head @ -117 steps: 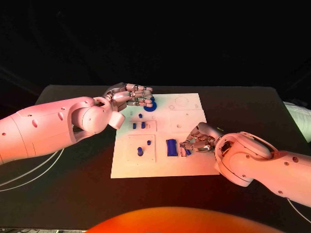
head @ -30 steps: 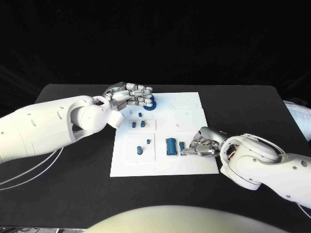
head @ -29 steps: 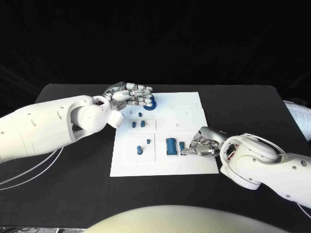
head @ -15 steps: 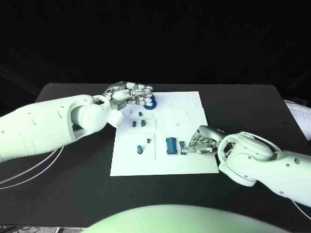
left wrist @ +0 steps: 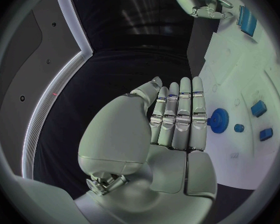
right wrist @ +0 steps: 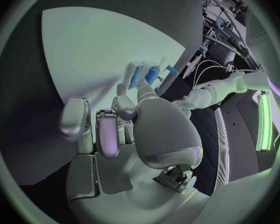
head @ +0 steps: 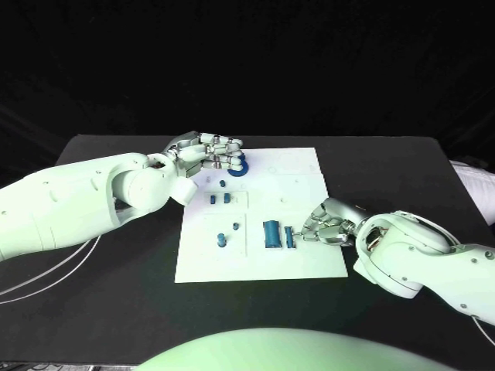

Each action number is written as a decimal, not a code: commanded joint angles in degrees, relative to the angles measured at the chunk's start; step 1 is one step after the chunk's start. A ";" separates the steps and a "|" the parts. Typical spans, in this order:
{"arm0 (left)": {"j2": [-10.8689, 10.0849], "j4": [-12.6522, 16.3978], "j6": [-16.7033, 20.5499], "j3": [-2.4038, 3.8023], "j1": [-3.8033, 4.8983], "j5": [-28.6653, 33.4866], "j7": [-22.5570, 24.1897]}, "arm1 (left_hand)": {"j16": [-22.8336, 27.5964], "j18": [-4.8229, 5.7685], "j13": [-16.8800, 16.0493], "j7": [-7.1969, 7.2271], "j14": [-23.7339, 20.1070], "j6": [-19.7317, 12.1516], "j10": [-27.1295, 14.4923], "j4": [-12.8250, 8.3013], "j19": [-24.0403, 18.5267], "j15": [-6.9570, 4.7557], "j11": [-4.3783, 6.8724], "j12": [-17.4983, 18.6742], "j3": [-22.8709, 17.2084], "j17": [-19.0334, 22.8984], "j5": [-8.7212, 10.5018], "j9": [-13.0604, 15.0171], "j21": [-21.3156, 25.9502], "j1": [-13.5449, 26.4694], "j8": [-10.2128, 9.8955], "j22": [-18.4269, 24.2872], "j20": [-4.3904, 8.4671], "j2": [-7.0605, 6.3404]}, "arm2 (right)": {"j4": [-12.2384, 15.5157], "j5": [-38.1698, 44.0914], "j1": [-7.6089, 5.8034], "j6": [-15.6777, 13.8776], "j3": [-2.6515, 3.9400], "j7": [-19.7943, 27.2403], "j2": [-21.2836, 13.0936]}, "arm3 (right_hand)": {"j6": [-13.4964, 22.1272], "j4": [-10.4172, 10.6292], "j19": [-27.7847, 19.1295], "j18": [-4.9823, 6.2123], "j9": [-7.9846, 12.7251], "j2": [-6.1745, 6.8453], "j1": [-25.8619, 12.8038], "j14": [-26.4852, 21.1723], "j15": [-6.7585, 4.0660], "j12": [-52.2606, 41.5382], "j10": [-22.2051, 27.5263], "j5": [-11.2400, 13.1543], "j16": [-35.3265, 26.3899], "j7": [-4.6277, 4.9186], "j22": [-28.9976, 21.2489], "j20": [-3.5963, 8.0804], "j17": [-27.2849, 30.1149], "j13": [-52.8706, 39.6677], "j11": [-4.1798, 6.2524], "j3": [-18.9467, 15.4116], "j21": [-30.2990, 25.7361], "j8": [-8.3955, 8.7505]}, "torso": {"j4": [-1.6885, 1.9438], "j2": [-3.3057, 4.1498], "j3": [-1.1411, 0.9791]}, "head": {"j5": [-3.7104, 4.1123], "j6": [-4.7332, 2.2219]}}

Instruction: Assemble the parts on the task board

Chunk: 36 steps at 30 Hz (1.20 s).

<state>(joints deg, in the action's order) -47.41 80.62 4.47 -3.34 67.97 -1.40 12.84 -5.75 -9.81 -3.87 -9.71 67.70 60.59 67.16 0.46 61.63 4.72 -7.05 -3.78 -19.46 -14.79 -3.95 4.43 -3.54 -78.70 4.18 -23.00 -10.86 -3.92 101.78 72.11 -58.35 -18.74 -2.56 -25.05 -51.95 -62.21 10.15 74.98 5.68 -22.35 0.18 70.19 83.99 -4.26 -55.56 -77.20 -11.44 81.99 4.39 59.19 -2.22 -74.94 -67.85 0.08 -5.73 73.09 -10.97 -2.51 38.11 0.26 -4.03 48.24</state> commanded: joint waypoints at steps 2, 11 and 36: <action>0.37 -0.29 -0.64 0.01 0.01 0.61 0.81 | 0.43 -0.66 0.02 -0.18 0.06 -0.22 -0.28 0.28 0.18 0.23 -0.19 0.13 0.26 0.11 -0.16 -0.10 -0.08 0.55 -0.32 0.31 -0.19 -0.08 | -2.04 -19.80 -1.88 -3.53 0.23 17.16 -0.14 | 2.63 -1.65 -5.48 2.24 0.44 -1.32 2.95 1.68 1.21 12.71 6.24 0.18 -6.23 1.16 -10.45 -0.89 2.97 8.34 -1.11 0.01 -7.13 1.28 | 0.01 -0.34 0.06 | 0.49 -0.83; 2.35 -3.49 3.27 -0.17 -0.11 2.13 4.05 | 1.47 -0.63 -0.07 0.47 -0.92 -0.13 -0.08 1.34 -1.60 0.71 -0.09 0.03 1.71 0.40 -0.11 -0.05 0.10 1.74 -0.21 2.63 -0.85 -0.33 | -15.83 -47.55 -4.93 0.56 0.44 36.12 4.12 | 8.43 -8.83 -20.26 4.66 2.57 -3.08 15.47 -15.86 5.59 41.38 19.29 5.14 -53.63 4.98 -35.44 -4.71 42.09 34.10 -5.28 6.42 -34.46 5.01 | -0.55 -2.50 0.59 | 0.94 -3.25; 6.05 -6.65 13.77 0.56 -3.04 3.93 7.80 | 5.75 4.30 3.87 4.79 -41.98 -34.75 -39.55 -0.46 -40.60 -0.62 2.51 3.78 19.46 14.79 3.95 -4.43 3.54 42.90 -4.18 18.73 2.79 3.92 | -28.55 -57.76 -4.59 -2.41 1.68 44.53 10.76 | 34.80 -10.15 -49.51 0.18 16.61 -0.18 -30.42 -52.82 4.26 55.56 46.85 11.44 -81.99 0.54 -54.81 -4.21 68.84 67.85 -0.08 10.78 -65.05 10.97 | 0.86 -5.45 -0.19 | 2.73 -10.86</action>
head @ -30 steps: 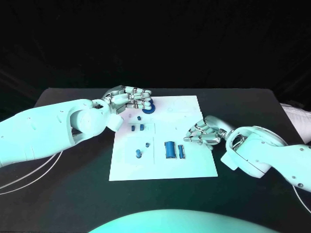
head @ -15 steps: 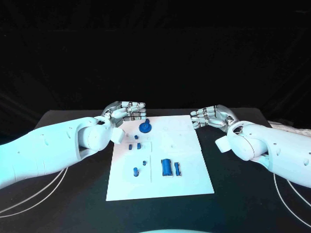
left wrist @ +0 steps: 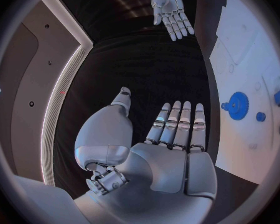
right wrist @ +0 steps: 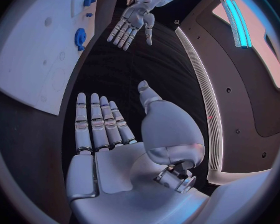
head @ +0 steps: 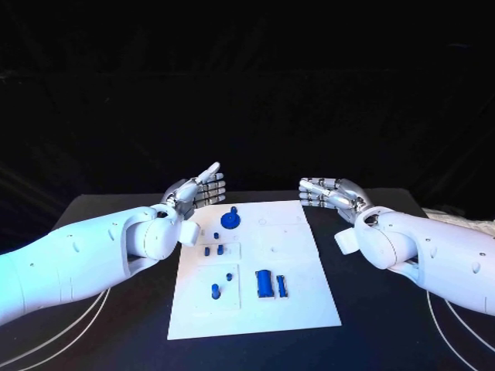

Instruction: Assemble the parts on the task board

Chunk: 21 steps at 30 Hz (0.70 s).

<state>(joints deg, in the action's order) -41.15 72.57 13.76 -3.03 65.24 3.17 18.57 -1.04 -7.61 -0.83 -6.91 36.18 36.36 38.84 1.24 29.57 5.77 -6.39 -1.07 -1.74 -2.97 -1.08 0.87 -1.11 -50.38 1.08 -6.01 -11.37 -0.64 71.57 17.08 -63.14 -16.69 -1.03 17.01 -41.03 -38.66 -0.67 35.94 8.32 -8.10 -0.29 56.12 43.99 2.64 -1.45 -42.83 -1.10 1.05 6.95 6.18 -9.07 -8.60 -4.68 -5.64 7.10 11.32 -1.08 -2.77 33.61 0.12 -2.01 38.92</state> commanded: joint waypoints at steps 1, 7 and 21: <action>-0.38 2.19 5.77 0.39 -0.54 -0.78 2.53 | 1.04 2.32 0.83 2.21 -11.54 -11.60 -12.39 -1.24 -9.42 -5.77 2.04 1.07 1.74 2.97 1.08 -0.87 1.11 16.07 -1.08 1.90 3.64 0.64 | 2.59 -3.53 0.36 -5.75 0.20 3.04 -0.36 | 12.39 0.67 -11.52 -2.86 2.60 0.29 -17.99 -14.11 -2.64 1.45 13.73 1.10 -1.05 -2.23 -1.97 2.91 2.76 4.68 5.64 -2.30 -3.62 1.08 | 1.43 -1.23 -0.06 | 0.95 -2.11; -1.77 8.89 16.61 1.56 -2.54 -1.83 6.36 | 1.04 2.93 0.83 6.91 -17.02 -17.08 -18.30 -1.24 -13.91 -5.77 6.39 1.07 1.74 2.97 1.08 -0.87 1.11 23.70 -1.08 6.01 5.36 0.64 | 10.33 -10.17 1.64 -16.38 0.61 7.81 -1.98 | 18.17 0.67 -16.88 -3.71 3.81 0.29 -26.34 -20.66 -2.64 1.45 20.09 1.10 -1.05 -6.95 -6.18 4.26 4.05 4.68 5.64 -7.10 -5.30 1.08 | 2.66 -2.33 -0.12 | 1.92 -4.34; -3.54 17.38 30.35 3.03 -5.07 -3.17 11.22 | 1.04 7.61 0.83 6.91 -25.66 -25.74 -27.54 -1.24 -21.00 -5.77 6.39 1.07 1.74 2.97 1.08 -0.87 1.11 35.68 -1.08 6.01 11.37 0.64 | 18.38 -17.08 2.98 -27.43 1.03 12.78 -3.66 | 27.40 0.67 -25.40 -8.32 8.10 0.29 -39.72 -31.14 -2.64 1.45 30.34 1.10 -1.05 -6.95 -6.18 9.07 8.60 4.68 5.64 -7.10 -11.32 1.08 | 2.77 -2.43 -0.12 | 2.01 -4.55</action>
<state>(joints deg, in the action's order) -44.70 89.63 39.82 -0.08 60.17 1.14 26.81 -0.41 -1.97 -0.07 -0.34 14.28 14.32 15.32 -0.10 11.58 0.15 -0.29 -0.33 -0.40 -0.13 -0.40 0.06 -0.35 -19.87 0.39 -0.26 -2.79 0.01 89.80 2.14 -60.20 -40.93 -0.05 27.10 -44.67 -15.36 0.00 14.35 1.58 -0.68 -0.01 22.36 17.51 0.07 -0.35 -17.02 -0.30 0.38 0.35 0.29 -1.05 -0.91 -0.16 -0.18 0.69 2.78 -0.41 -0.02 31.21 -0.01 -0.01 34.39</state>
